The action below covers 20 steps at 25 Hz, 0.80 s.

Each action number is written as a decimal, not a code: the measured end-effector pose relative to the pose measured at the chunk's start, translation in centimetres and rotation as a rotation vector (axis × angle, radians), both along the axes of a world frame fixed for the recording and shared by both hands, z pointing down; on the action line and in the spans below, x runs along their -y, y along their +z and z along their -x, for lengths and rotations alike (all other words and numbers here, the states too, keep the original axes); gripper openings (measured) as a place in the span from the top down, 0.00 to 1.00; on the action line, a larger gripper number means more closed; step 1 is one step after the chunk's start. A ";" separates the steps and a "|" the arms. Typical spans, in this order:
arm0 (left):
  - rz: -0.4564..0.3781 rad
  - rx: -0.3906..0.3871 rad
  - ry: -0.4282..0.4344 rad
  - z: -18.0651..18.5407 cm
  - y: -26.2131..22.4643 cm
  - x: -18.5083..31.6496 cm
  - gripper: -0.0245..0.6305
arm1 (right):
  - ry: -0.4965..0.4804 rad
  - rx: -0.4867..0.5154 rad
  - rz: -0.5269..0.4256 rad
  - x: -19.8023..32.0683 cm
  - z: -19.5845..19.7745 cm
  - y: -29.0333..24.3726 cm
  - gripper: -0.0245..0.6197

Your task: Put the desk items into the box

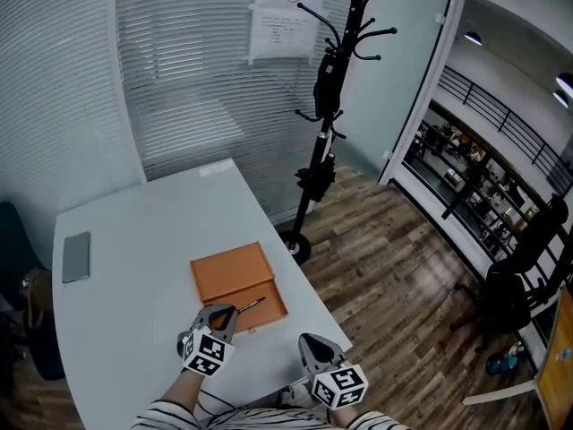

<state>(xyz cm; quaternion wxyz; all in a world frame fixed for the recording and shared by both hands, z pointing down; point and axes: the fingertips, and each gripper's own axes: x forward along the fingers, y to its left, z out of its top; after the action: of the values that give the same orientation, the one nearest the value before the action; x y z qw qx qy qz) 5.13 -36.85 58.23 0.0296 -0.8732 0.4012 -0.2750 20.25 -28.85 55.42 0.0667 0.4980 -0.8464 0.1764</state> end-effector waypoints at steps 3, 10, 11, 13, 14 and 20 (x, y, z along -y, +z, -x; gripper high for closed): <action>-0.003 -0.054 -0.010 1.2 -1.0 -1.4 0.93 | 0.017 -0.005 -0.014 -0.5 0.7 -0.4 0.92; -0.018 -0.159 -0.007 3.7 -3.1 -5.0 0.93 | 0.048 -0.020 -0.037 -1.8 2.1 -1.5 0.92; -0.017 -0.174 -0.011 4.2 -3.3 -5.5 0.93 | 0.048 -0.022 -0.041 -2.0 2.4 -1.7 0.92; -0.013 -0.193 -0.022 5.1 -3.4 -6.4 0.93 | 0.047 -0.029 -0.051 -2.4 2.9 -2.0 0.92; -0.010 -0.202 -0.028 5.5 -3.5 -6.9 0.93 | 0.048 -0.032 -0.055 -2.5 3.2 -2.1 0.92; -0.002 -0.240 -0.047 7.8 -3.7 -10.1 0.93 | 0.041 -0.048 -0.072 -3.5 4.6 -2.0 0.92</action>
<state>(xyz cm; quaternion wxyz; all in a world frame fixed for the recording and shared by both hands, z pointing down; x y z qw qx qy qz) -2.71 -26.71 54.54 -0.0239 -0.8903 0.4224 -0.1687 15.60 -25.36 53.42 0.0653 0.5213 -0.8401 0.1350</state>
